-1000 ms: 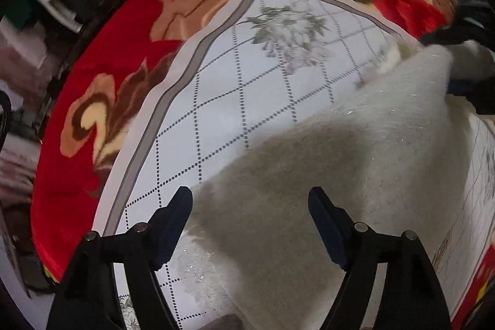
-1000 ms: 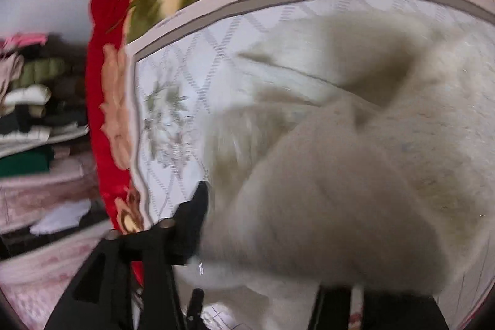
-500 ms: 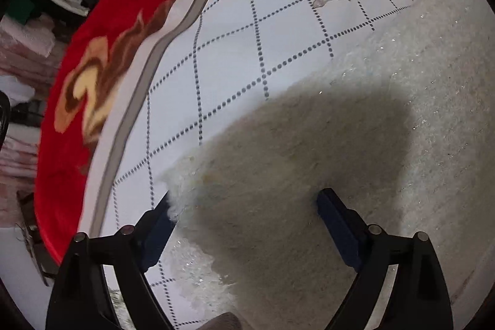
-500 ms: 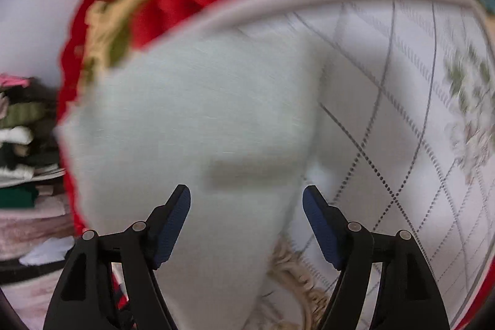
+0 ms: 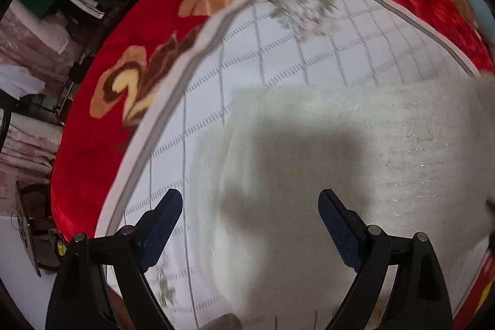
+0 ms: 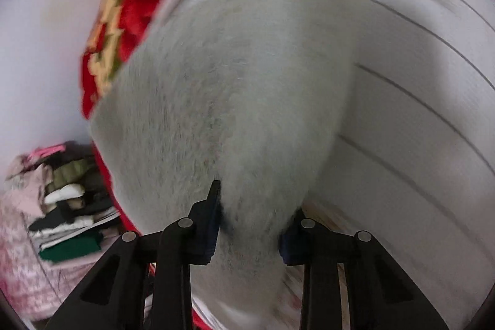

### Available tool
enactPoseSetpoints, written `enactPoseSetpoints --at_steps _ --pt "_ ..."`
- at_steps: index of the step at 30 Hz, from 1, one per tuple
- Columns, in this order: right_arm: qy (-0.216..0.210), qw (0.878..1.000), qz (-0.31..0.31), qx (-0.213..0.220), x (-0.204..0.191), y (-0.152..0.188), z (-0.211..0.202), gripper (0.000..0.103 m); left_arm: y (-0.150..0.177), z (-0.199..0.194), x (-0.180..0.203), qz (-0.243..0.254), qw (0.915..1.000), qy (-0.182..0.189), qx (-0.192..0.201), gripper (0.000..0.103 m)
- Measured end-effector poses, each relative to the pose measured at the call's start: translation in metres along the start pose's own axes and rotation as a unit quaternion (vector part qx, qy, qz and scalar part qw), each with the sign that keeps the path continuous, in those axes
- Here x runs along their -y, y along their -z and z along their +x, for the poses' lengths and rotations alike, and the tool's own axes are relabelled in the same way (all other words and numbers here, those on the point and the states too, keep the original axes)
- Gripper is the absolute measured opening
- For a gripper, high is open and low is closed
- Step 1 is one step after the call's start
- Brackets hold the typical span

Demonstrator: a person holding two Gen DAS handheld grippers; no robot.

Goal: Fold large clothes
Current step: 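Grasp the cardigan hem with the left tool while the right tool smooths it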

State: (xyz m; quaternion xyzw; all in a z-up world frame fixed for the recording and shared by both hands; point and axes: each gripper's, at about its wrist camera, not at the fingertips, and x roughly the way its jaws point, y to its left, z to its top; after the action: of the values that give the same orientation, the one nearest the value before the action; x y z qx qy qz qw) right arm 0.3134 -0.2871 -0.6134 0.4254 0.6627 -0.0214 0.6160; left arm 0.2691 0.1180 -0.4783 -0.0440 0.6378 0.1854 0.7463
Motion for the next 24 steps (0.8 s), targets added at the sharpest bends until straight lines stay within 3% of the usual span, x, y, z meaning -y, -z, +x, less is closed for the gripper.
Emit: enactPoseSetpoints --at_steps 1,3,5,8,11,13,18,22,24 --pt "0.032 0.999 -0.005 -0.017 0.019 0.018 -0.01 0.031 0.012 -0.003 0.005 0.009 0.9999 0.004 -0.009 0.09" --pt "0.092 0.994 -0.007 -0.055 0.044 0.037 -0.014 0.041 0.027 -0.001 0.015 0.021 0.9994 0.012 -0.025 0.09" --pt "0.128 0.989 0.004 -0.079 0.064 0.047 -0.022 0.041 0.039 0.004 0.027 0.037 0.9986 0.007 -0.039 0.09" --pt "0.149 0.988 0.005 -0.029 0.067 0.054 -0.063 0.041 0.047 0.003 0.042 0.051 0.9978 0.008 -0.041 0.09" --pt "0.124 0.991 -0.034 0.02 0.042 0.056 -0.095 0.042 0.044 0.002 0.049 0.044 0.9983 0.01 -0.036 0.09" --pt "0.097 0.991 -0.088 0.002 0.018 0.05 -0.091 0.042 0.035 0.004 0.042 0.023 0.9993 0.011 -0.029 0.09" --pt "0.059 0.988 -0.141 -0.027 -0.046 0.008 -0.047 0.042 -0.004 0.017 0.014 -0.031 0.9991 0.022 0.016 0.09" --pt "0.055 0.984 -0.167 -0.034 -0.076 0.0 -0.016 0.042 -0.049 0.072 0.021 -0.009 0.9975 0.069 -0.013 0.089" --pt "0.054 0.985 -0.16 -0.041 -0.085 -0.001 -0.002 0.042 -0.061 0.094 0.029 0.007 0.997 0.069 -0.034 0.086"
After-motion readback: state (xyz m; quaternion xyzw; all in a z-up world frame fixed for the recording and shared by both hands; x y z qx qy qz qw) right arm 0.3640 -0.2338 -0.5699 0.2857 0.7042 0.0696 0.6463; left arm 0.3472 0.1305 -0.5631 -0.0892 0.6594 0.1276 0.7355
